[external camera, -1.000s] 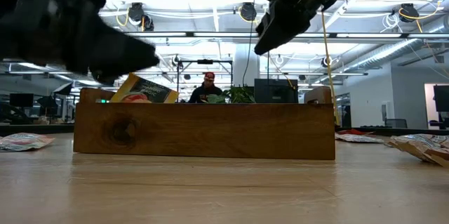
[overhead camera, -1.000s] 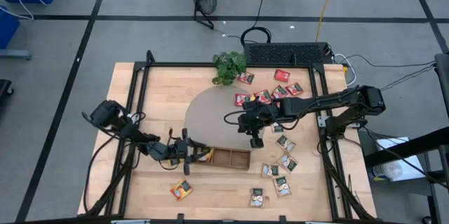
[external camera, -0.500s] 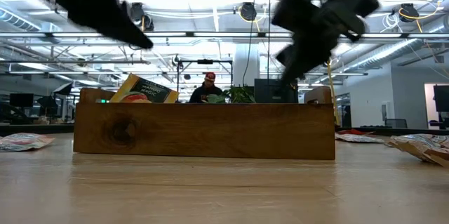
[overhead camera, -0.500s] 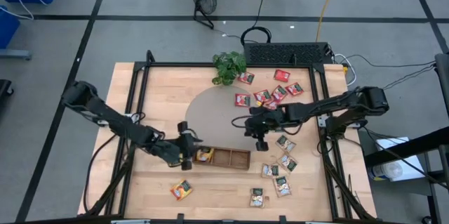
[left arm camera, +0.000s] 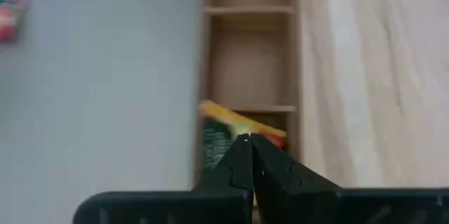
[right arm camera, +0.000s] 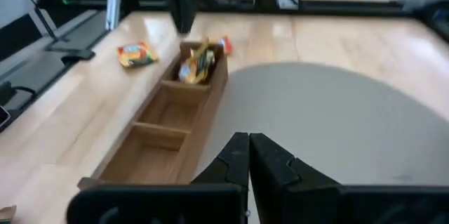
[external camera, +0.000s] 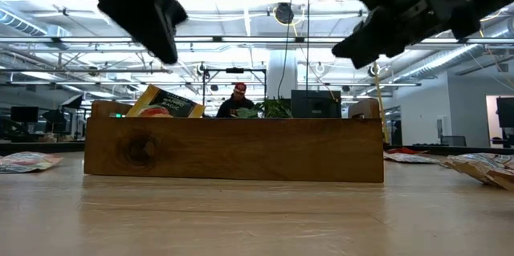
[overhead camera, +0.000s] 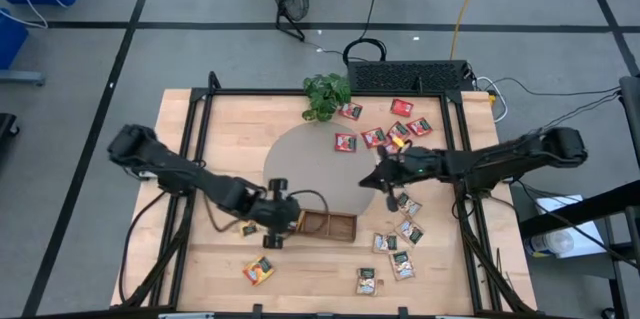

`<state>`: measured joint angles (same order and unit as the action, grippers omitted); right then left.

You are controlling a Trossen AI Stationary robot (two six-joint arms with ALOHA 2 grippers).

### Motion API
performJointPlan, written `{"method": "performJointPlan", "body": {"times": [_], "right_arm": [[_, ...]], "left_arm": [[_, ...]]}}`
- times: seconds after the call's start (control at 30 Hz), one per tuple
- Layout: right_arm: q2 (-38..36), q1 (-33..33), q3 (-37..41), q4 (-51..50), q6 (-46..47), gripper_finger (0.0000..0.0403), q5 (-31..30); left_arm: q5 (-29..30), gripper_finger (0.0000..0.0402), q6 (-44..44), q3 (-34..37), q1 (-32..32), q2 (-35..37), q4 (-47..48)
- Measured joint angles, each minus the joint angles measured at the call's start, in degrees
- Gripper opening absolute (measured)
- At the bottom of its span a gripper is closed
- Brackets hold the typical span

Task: Pick & Place Tea
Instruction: Put the top orange tea bag into the left slot of the wooden organizer

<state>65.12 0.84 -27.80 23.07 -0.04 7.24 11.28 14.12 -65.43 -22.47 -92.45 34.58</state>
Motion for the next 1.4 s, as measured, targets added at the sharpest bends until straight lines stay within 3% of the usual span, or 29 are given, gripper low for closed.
{"method": "performJointPlan", "body": {"times": [0.13, 0.27, 0.53, 1.17, 1.4], "right_arm": [[-3.41, -0.02, 1.56, 0.70, -0.91, 0.0000, 0.03], [-5.02, -0.04, 2.80, 0.61, -1.04, 0.0000, 0.01], [-5.09, -0.02, 3.70, 0.74, -1.26, 0.0000, 0.03], [-5.13, 0.00, 3.66, 0.68, -2.28, 0.0000, 0.07], [-5.13, 0.00, 3.66, 0.66, -2.35, 0.0000, 0.07]], "left_arm": [[-5.89, 0.0002, -1.36, -3.99, 0.71, -5.43, 1.41], [-8.17, 0.0001, 0.16, -8.55, 0.88, -8.88, 8.59], [-13.89, 0.0001, 1.48, -10.10, 2.68, -13.80, 11.55], [-15.53, 0.0005, 1.31, -9.65, 4.14, -16.03, 11.56], [-14.68, 0.0005, 3.02, -6.11, 4.12, -16.03, 5.77]]}}
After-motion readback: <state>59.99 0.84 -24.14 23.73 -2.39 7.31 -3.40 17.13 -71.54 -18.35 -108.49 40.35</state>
